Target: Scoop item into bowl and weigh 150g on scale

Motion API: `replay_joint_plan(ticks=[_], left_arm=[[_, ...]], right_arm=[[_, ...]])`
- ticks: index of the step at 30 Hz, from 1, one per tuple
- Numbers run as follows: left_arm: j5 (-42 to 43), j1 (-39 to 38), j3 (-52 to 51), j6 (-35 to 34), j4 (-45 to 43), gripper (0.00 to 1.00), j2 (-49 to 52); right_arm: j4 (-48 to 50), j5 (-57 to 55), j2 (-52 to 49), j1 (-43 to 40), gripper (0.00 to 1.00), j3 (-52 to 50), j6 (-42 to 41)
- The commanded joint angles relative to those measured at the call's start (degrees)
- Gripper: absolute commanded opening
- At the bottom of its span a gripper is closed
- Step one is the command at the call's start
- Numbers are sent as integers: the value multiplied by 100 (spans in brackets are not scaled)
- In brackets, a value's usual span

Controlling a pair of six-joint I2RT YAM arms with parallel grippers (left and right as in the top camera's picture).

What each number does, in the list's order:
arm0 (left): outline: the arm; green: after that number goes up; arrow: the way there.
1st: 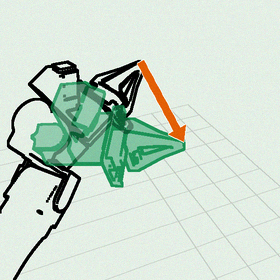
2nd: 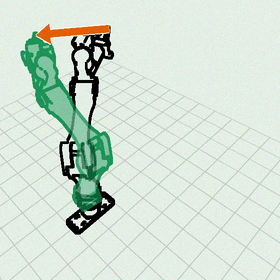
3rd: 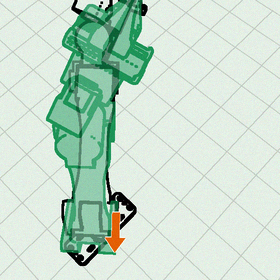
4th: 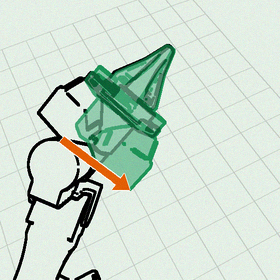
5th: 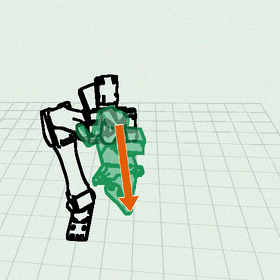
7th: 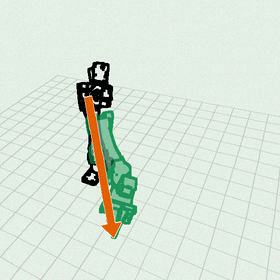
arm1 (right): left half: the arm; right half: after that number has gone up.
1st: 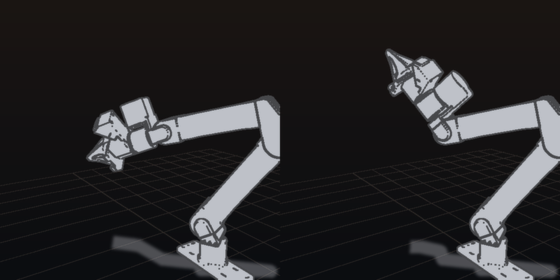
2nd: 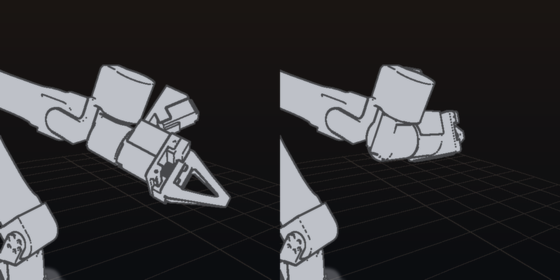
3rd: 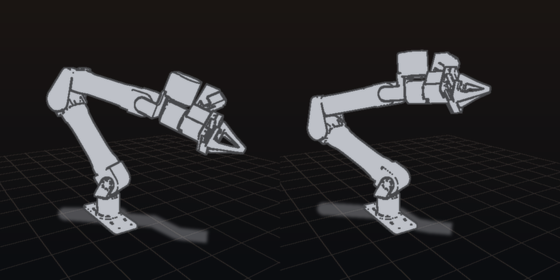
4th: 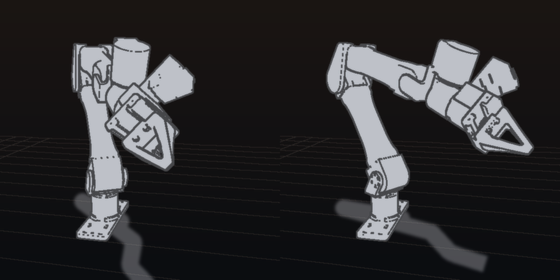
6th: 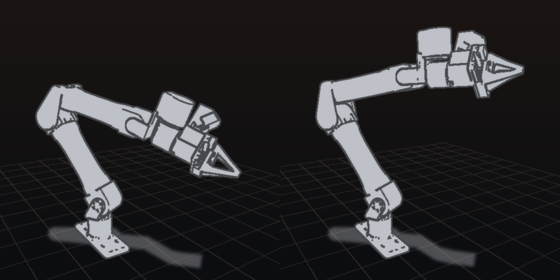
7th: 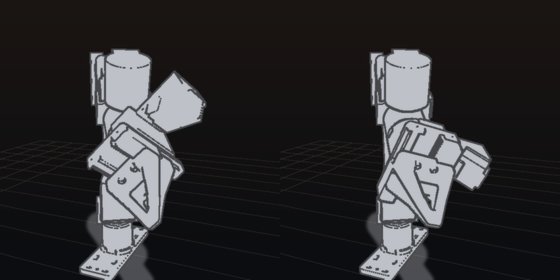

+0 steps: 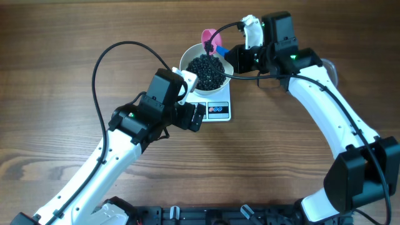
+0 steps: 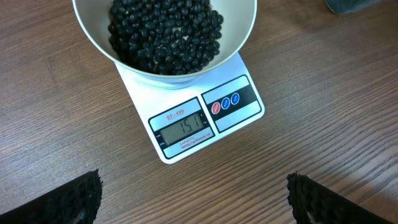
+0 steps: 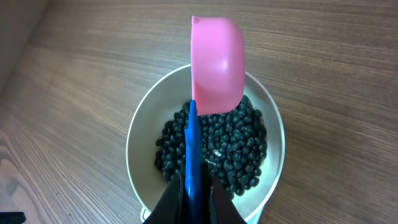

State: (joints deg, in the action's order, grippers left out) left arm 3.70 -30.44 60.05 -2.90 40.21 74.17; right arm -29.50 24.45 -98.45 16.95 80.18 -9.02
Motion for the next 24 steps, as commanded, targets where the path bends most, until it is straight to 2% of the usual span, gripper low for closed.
replay_joint_plan(ticks=[1,7,16,19,24], left_arm=[[-35,-11,-28,-57,-15,100,20],[-35,-11,-28,-57,-15,100,20],[-35,-11,-28,-57,-15,100,20],[-35,-11,-28,-57,-13,100,20],[-35,-11,-28,-57,-15,100,20]], right_arm=[[33,129,317,-157,4,76,-61],[-33,566,544,-780,4,76,-365],[-2085,472,1355,-2900,4,76,-85],[-2586,400,1436,-3429,4,76,369],[-3108,-1331,1434,-3534,4,76,629]])
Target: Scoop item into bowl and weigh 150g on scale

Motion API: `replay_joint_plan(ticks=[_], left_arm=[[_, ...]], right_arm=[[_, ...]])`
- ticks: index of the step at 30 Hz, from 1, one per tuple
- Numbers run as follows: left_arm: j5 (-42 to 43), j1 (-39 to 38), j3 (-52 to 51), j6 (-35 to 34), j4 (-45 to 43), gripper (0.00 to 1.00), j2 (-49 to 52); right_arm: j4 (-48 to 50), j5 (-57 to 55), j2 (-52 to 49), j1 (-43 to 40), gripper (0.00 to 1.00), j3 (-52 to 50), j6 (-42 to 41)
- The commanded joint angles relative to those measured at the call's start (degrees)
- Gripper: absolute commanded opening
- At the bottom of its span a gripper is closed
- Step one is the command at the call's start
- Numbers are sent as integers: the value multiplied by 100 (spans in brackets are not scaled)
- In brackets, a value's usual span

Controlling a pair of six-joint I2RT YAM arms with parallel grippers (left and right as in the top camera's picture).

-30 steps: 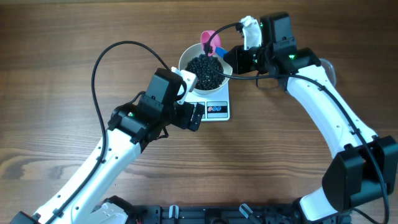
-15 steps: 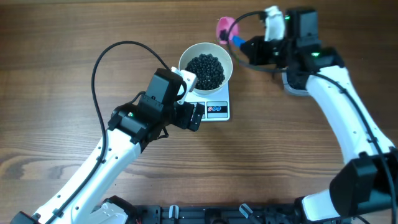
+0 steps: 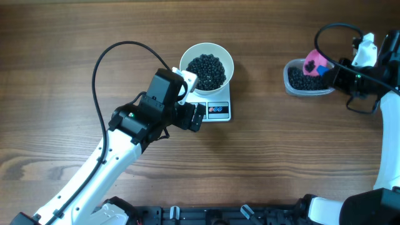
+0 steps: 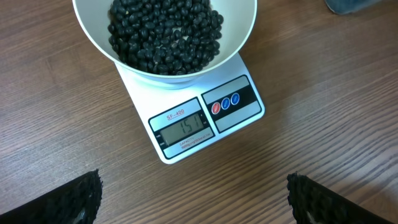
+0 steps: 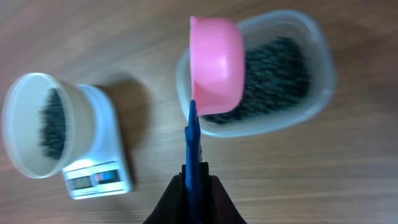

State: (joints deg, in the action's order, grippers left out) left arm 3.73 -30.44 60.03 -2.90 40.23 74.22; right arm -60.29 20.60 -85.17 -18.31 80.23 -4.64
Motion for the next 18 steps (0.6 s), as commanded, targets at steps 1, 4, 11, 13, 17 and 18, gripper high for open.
replay_joint_plan(ticks=[1,4,11,13,17,18], left_arm=[[-37,-11,-26,-57,-17,100,15],[-37,-11,-26,-57,-17,100,15],[-37,-11,-26,-57,-17,100,15],[-37,-11,-26,-57,-17,100,15],[-37,-11,-26,-57,-17,100,15],[-37,-11,-26,-57,-17,100,15]], right_arm=[[-28,-992,105,-9,4,72,358],[-9,-1390,101,46,4,72,614],[197,-2828,101,824,4,72,916],[221,-3195,96,1016,4,72,925],[223,-3241,57,1139,4,72,911],[243,-3233,52,1139,4,72,881]])
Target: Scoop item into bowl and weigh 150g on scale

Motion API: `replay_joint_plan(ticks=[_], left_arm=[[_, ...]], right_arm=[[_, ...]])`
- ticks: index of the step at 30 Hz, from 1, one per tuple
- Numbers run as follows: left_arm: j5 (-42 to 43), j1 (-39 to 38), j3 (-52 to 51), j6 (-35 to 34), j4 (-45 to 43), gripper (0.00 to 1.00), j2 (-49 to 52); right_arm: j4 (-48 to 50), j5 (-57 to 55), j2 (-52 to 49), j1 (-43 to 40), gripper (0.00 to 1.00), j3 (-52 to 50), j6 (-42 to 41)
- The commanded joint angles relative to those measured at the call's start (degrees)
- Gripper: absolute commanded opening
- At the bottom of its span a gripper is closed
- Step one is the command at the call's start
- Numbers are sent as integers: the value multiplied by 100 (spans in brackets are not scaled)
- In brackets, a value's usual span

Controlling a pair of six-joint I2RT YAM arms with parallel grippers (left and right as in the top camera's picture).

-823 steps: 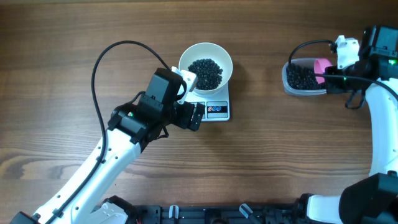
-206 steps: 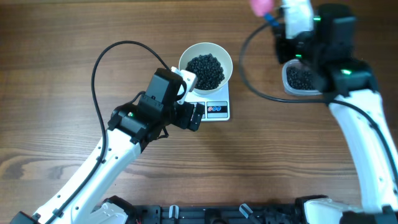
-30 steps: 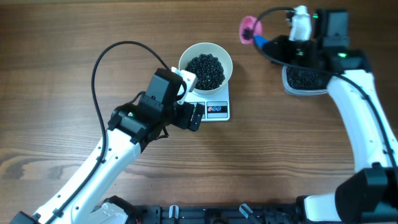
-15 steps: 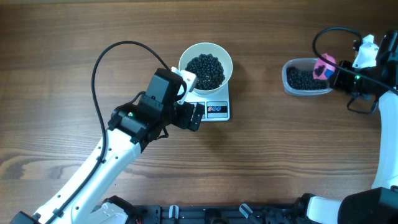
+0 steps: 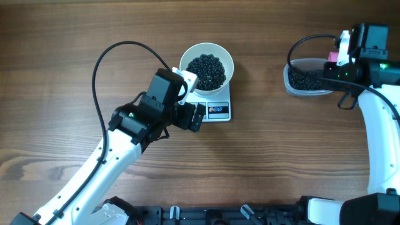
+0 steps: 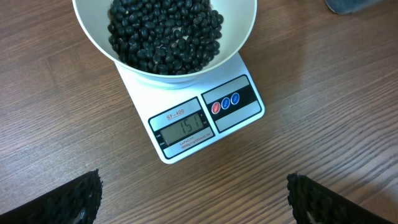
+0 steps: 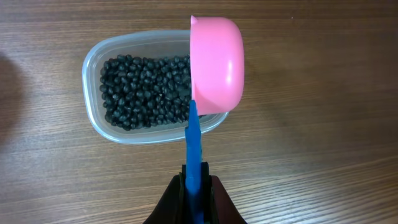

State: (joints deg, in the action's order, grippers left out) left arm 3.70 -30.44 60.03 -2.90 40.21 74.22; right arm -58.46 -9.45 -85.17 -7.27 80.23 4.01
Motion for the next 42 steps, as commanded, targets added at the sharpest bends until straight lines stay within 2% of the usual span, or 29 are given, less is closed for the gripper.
replay_joint_plan(ticks=[1,5,8,10,11,15,18,22,26,31,42], left_arm=[[-35,-11,-26,-57,-15,100,15],[-35,-11,-26,-57,-15,100,15],[-35,-11,-26,-57,-15,100,15],[-35,-11,-26,-57,-15,100,15],[-35,-11,-26,-57,-15,100,15],[-35,-11,-26,-57,-15,100,15],[-35,-11,-26,-57,-15,100,15],[-35,-11,-26,-57,-15,100,15],[-35,-11,-26,-57,-15,100,15],[-35,-11,-26,-57,-15,100,15],[-35,-11,-26,-57,-15,100,15]], right_arm=[[103,-173,52,35,4,72,-44],[570,1056,52,35,4,72,-315],[1740,3108,35,35,4,72,-1222],[2524,4535,-33,66,4,72,-1362],[2798,4837,-90,184,4,70,-1360],[2929,4802,-387,953,4,70,-815],[2922,4190,-789,1563,4,70,-629],[2911,3936,-1405,2238,4,70,-28],[2656,3209,-1663,2618,4,70,398],[2583,2055,-1685,2942,4,70,531],[2382,2159,-1818,2992,4,66,654]])
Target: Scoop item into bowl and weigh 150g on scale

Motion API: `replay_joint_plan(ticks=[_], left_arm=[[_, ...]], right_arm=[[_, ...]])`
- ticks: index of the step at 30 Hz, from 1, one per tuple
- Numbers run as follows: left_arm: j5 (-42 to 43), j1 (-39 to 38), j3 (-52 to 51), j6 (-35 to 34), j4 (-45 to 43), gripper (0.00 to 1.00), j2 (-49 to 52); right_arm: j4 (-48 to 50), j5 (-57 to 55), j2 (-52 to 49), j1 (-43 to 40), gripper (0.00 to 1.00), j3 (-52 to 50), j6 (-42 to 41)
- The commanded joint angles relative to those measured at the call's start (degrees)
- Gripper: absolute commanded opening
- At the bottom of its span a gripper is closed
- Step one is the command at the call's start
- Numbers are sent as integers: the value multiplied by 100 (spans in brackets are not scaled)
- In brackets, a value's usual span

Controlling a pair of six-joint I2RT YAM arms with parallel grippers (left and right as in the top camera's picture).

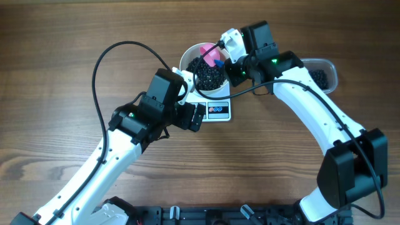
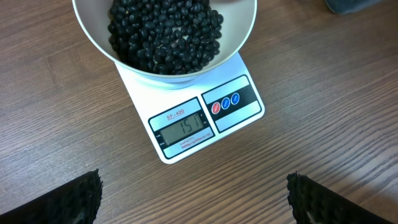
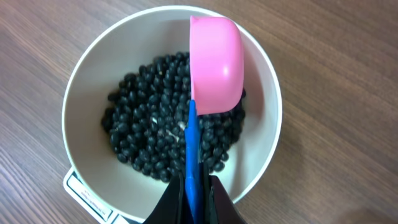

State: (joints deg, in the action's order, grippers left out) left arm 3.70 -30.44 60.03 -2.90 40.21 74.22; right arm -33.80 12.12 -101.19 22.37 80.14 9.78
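Note:
A white bowl (image 3: 78, 99) full of black beans (image 3: 155, 137) stands on a white scale (image 2: 193, 130) whose display reads 151. My right gripper (image 3: 193, 196) is shut on the blue handle of a pink scoop (image 3: 216, 65). The scoop hangs over the bowl's far half, and no beans show on its pink surface. In the overhead view the scoop (image 1: 210, 54) sits above the bowl (image 1: 185, 62), with the right gripper (image 1: 234, 65) at its right rim. My left gripper (image 2: 194, 194) is open over bare wood just in front of the scale (image 1: 217, 110).
A clear plastic container (image 1: 322, 74) of black beans sits at the right, partly behind my right arm. Its edge shows at the top right of the left wrist view. The left arm's black cable loops over the table at the left.
My right gripper with the scoop was over the clear container at the right and is now over the white bowl. The scale reads 151 as before. The left arm has not moved.
The scoop was first held over the bowl's far rim with the scale at 151. It was then at the clear container, then above that container's beans. Now it is over the bowl again, and the reading is unchanged throughout.

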Motion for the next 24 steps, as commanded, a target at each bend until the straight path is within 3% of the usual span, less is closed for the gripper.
replay_joint_plan(ticks=[1,9,24], left_arm=[[-35,-11,-26,-57,-15,100,15],[-35,-11,-26,-57,-15,100,15],[-35,-11,-26,-57,-15,100,15]], right_arm=[[-96,153,-249,28,4,74,76],[-186,184,-256,101,4,74,527],[-398,1025,-247,177,4,76,181]])
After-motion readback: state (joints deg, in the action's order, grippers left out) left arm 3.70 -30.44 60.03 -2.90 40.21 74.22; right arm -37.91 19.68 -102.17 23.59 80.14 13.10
